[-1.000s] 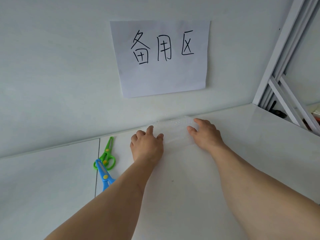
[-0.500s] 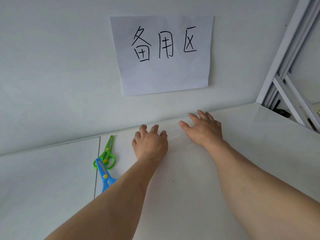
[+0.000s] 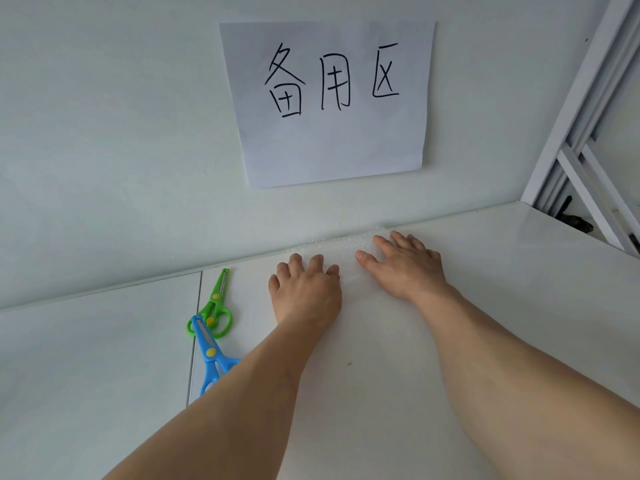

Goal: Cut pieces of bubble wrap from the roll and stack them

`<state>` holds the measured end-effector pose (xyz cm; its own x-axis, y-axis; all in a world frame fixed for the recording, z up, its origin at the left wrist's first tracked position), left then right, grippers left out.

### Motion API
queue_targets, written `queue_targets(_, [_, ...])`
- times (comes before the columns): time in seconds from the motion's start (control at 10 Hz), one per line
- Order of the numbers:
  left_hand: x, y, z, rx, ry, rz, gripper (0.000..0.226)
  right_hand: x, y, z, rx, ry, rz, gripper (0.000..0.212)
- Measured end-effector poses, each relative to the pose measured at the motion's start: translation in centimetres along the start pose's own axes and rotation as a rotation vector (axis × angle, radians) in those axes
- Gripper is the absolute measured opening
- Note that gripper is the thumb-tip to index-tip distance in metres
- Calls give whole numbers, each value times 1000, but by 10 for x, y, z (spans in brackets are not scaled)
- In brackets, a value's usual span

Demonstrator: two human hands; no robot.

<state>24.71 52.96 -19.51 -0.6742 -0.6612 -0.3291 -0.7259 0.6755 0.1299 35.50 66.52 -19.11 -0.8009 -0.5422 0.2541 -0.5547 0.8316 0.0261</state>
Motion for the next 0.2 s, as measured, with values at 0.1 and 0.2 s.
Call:
queue_targets(0.1, [-3, 1, -5, 5, 2, 3, 50, 1, -2, -3, -96, -15, -25, 75])
queue_targets(0.2, [-3, 3, -12, 19, -95, -19, 52, 5, -6, -12, -200, 24, -36, 72])
Point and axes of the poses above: each hand's wrist, its own y-axis towards the middle knuckle, its own z-axis out of the palm, x = y × z, the point moved 3 cm from there along y, towards the middle knuckle, and after that the axes turned 4 degrees about -x, right-handed, at the moved point
